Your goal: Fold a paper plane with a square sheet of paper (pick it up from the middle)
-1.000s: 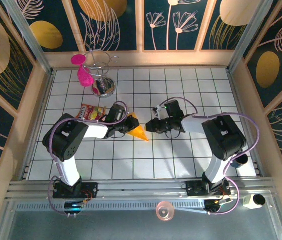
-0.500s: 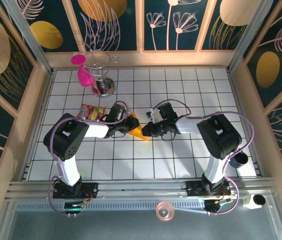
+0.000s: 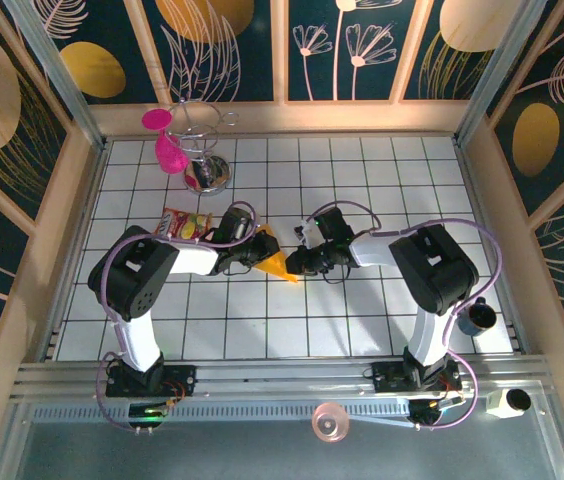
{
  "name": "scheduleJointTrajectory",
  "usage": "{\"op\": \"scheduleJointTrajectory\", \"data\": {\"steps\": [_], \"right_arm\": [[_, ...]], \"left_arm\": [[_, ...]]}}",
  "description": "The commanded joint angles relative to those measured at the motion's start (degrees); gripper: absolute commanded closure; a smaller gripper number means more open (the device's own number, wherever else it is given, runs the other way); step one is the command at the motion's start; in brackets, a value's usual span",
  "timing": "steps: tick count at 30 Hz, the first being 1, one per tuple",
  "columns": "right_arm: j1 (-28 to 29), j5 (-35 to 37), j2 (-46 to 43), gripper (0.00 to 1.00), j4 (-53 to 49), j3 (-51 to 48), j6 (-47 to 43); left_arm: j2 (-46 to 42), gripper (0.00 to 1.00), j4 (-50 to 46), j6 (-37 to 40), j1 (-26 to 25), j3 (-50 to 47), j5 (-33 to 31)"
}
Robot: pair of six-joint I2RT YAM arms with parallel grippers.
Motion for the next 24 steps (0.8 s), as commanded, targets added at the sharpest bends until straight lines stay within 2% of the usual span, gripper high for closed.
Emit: {"op": "scheduleJointTrajectory", "data": {"steps": [1,24], "right_arm": [[0.1,1.1,1.0,0.87,-1.6,1.0,-1.5],[0.1,3.0,3.0,0.91,-3.9,1.2,-1.8]], "left_arm": [[1.1,0.88,-1.4,1.5,0.3,1.2,0.4],[2.0,0.87,-2.0,2.4,0.3,1.9,0.2]]}}
